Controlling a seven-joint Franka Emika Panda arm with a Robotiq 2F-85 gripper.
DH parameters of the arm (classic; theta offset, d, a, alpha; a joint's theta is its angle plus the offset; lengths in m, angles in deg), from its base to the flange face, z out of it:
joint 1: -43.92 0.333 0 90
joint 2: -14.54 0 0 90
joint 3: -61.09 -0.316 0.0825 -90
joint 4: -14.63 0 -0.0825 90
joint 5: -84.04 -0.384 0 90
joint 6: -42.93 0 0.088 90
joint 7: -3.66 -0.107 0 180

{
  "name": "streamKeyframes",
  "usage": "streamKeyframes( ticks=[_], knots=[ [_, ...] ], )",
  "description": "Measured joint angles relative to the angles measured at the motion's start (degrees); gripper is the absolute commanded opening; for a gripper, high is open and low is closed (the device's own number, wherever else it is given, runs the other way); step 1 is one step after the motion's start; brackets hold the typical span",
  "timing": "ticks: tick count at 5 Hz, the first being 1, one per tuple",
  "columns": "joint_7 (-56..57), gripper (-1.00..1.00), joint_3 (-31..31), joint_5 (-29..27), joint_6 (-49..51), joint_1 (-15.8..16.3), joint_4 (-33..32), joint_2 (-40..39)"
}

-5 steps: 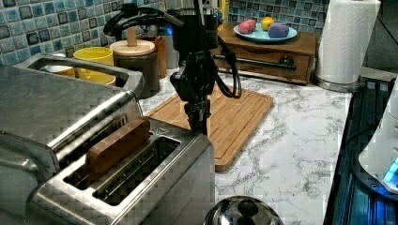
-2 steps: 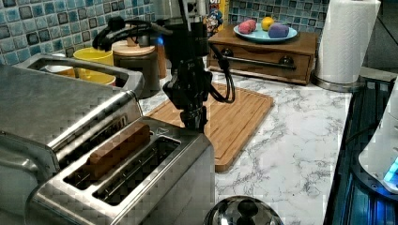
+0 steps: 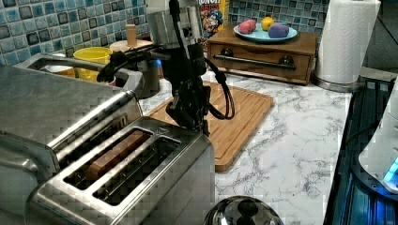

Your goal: Turn on the toaster.

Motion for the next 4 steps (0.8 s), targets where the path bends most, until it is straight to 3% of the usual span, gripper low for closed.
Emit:
streamKeyframes(
  ticks=[4],
  knots=[
    [-2.3,-1.00,0.6,0.9,0.8,-0.5,0.0,-2.5]
  ],
)
